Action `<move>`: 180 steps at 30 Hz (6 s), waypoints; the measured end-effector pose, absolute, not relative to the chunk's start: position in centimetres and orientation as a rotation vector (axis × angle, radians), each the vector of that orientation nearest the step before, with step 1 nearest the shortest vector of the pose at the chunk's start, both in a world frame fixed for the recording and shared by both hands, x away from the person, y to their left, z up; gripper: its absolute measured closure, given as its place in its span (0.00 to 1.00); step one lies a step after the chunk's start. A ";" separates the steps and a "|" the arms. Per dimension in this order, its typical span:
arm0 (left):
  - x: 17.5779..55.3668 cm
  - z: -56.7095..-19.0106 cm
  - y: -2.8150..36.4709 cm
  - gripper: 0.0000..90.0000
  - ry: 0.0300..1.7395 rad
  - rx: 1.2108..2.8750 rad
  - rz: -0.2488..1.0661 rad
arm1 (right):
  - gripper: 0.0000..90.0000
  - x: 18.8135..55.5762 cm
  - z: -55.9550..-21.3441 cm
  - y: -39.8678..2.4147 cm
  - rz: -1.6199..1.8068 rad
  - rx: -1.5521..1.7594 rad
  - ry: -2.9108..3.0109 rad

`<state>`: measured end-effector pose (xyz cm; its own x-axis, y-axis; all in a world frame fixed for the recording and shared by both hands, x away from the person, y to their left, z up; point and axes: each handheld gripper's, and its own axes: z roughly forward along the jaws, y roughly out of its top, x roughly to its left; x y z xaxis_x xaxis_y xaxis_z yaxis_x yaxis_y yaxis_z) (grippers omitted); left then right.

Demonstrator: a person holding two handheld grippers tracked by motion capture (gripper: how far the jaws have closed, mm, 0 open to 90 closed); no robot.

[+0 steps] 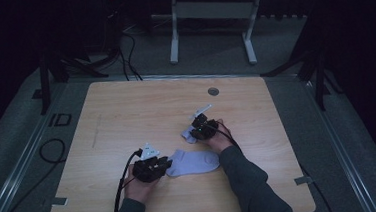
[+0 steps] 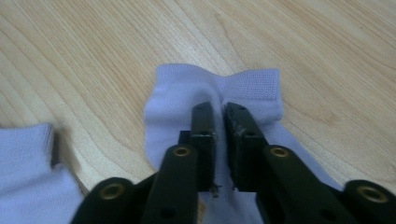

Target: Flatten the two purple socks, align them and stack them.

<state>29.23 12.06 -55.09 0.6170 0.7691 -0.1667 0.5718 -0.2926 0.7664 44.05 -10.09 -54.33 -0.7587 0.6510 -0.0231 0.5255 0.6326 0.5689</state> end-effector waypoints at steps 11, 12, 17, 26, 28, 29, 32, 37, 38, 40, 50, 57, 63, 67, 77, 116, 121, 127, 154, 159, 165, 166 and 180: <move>29.2 -55.0 12.3 0.78 1.059 1.980 0.298 | 0.94 44.0 -54.2 -10.8 0.823 0.991 2.611; 29.2 -55.0 12.3 0.78 1.059 1.978 0.298 | 0.94 43.9 -54.1 -11.0 0.826 0.994 2.606; 29.2 -55.1 12.2 0.77 1.061 1.982 0.295 | 0.94 43.4 -53.1 -11.9 0.854 0.992 2.585; 29.2 -55.1 12.2 0.76 1.064 1.980 0.295 | 0.95 42.1 -50.8 -14.7 1.008 1.023 2.500; 29.2 -55.1 12.3 0.76 1.064 1.981 0.293 | 0.95 41.8 -50.1 -15.3 1.039 1.025 2.478; 29.2 -55.1 12.3 0.76 1.069 1.982 0.291 | 0.95 41.6 -49.7 -15.6 1.055 1.022 2.468; 29.3 -55.3 12.3 0.76 1.078 1.989 0.289 | 0.95 40.9 -48.6 -16.3 1.092 1.007 2.444; 29.2 -55.2 12.3 0.76 1.076 1.986 0.291 | 0.95 39.8 -47.2 -17.4 1.120 0.976 2.404; 29.2 -55.3 12.3 0.76 1.076 1.987 0.290 | 0.95 39.6 -47.0 -17.5 1.131 0.971 2.400; 29.2 -55.3 12.3 0.76 1.075 1.990 0.290 | 0.95 39.1 -46.5 -17.8 1.158 0.964 2.392; 29.3 -55.3 12.4 0.75 1.079 1.986 0.281 | 0.94 36.4 -44.9 -18.0 1.245 0.887 2.383; 29.3 -55.3 12.3 0.75 1.082 1.984 0.280 | 0.94 35.0 -44.5 -17.7 1.263 0.856 2.382; 29.3 -55.3 12.3 0.75 1.083 1.985 0.276 | 0.94 34.4 -44.5 -17.6 1.303 0.861 2.386; 29.3 -55.3 12.3 0.75 1.083 1.984 0.276 | 0.94 34.1 -44.7 -17.4 1.313 0.861 2.388; 29.3 -55.3 12.3 0.75 1.082 1.985 0.278 | 0.94 33.9 -45.7 -16.9 1.303 0.864 2.407; 28.4 -52.7 11.4 0.74 0.979 1.934 0.253 | 0.94 33.5 -49.2 -11.9 1.296 0.869 2.469; 28.6 -52.4 10.2 0.74 0.951 1.936 0.231 | 0.94 33.4 -49.5 -11.7 1.299 0.864 2.478; 29.1 -52.5 9.3 0.79 0.947 1.939 0.218 | 0.94 33.3 -49.9 -11.3 1.296 0.851 2.498; 29.2 -52.8 9.7 0.99 0.983 1.961 0.262 | 0.75 32.4 -51.3 -17.8 1.227 1.089 2.418; 29.3 -52.9 9.7 0.99 0.987 1.963 0.262 | 0.79 32.7 -54.0 -18.4 1.115 1.155 2.460; 29.2 -53.0 9.8 0.99 0.988 1.967 0.264 | 0.84 33.0 -55.3 -18.1 1.054 1.177 2.490; 29.2 -53.0 9.8 0.99 0.989 1.966 0.263 | 0.87 33.0 -55.3 -18.0 1.061 1.179 2.494; 29.3 -53.2 10.2 0.99 1.004 1.974 0.261 | 0.99 32.4 -54.0 -18.4 1.143 1.150 2.425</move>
<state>29.27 10.19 -53.20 0.6511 0.7352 -0.1886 0.5498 -0.2855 0.7850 32.42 -18.35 -54.01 -0.6677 0.7347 0.1201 0.5602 0.3897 0.7310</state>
